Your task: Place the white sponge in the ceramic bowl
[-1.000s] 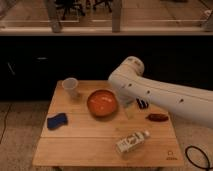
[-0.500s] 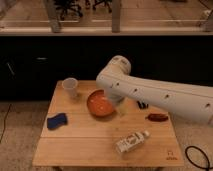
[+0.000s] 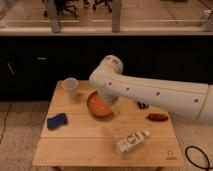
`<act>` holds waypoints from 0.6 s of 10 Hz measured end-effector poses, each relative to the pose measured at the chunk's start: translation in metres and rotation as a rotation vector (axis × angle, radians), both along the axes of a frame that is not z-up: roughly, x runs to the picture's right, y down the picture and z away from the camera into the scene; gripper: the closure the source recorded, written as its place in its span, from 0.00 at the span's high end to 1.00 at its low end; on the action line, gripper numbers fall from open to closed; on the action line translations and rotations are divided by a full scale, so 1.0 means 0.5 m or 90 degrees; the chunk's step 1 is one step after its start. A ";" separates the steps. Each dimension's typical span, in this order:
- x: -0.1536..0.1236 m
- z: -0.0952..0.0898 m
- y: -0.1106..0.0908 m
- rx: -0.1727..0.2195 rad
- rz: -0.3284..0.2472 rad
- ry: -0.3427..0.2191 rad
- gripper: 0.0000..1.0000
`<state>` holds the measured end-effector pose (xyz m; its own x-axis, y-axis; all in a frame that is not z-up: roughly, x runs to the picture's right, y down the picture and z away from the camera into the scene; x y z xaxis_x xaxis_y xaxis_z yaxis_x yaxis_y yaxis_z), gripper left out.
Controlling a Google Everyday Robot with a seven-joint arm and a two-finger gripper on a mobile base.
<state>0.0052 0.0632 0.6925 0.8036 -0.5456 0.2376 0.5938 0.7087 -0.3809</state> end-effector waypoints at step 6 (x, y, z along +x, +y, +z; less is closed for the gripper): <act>-0.065 0.009 0.004 -0.008 -0.067 -0.039 0.80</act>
<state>-0.0271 0.0652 0.6970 0.7260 -0.6225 0.2923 0.6870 0.6367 -0.3502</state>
